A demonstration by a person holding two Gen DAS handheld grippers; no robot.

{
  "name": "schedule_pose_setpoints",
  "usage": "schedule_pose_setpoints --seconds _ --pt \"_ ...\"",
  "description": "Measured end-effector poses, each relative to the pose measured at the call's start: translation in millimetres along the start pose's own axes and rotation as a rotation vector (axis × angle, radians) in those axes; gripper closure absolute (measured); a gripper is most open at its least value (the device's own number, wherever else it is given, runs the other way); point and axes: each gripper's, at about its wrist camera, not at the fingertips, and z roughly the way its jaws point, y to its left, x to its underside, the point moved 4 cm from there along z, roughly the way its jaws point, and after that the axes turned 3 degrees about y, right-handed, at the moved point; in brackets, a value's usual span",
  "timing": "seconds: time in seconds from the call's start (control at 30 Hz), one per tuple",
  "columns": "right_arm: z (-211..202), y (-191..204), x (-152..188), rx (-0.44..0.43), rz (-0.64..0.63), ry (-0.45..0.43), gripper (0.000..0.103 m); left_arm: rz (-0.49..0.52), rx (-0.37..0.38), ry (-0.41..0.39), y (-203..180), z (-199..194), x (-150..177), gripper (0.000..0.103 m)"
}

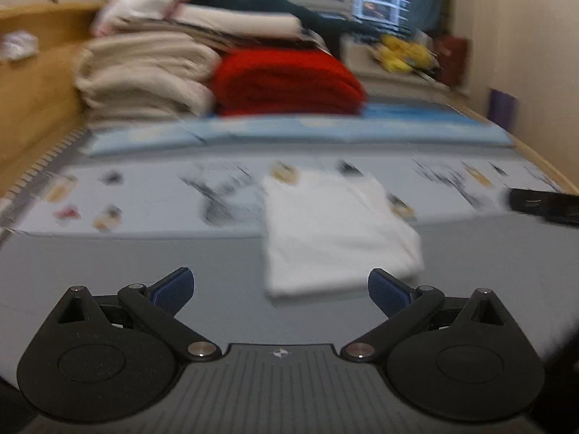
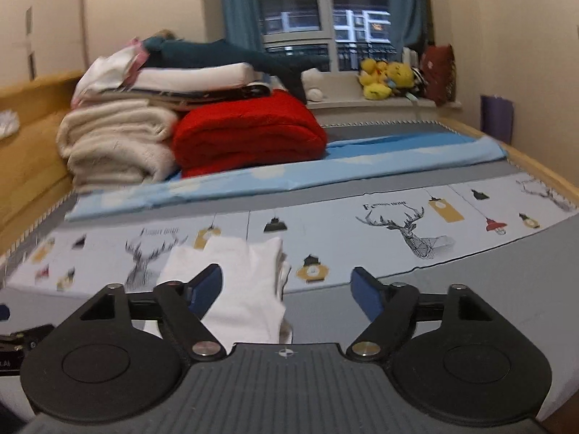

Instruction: Fold small clothes

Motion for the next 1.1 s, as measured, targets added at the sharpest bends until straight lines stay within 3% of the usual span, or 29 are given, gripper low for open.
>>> schedule_pose_setpoints --seconds 0.07,0.17,0.4,0.87,1.1 --pt "3 6 25 -0.024 -0.036 0.043 0.017 0.080 0.037 0.117 -16 18 17 0.000" --pt "22 11 50 -0.024 -0.026 0.179 0.025 0.061 0.006 0.091 -19 27 12 0.001" --pt "28 15 44 0.010 -0.042 0.150 0.024 -0.022 -0.065 0.055 -8 37 -3 0.001" --pt "43 33 49 -0.014 -0.075 0.180 0.024 -0.094 -0.028 0.126 0 56 0 0.001" --pt "45 45 54 -0.044 -0.113 0.195 0.023 -0.090 -0.021 0.125 -2 58 1 0.001"
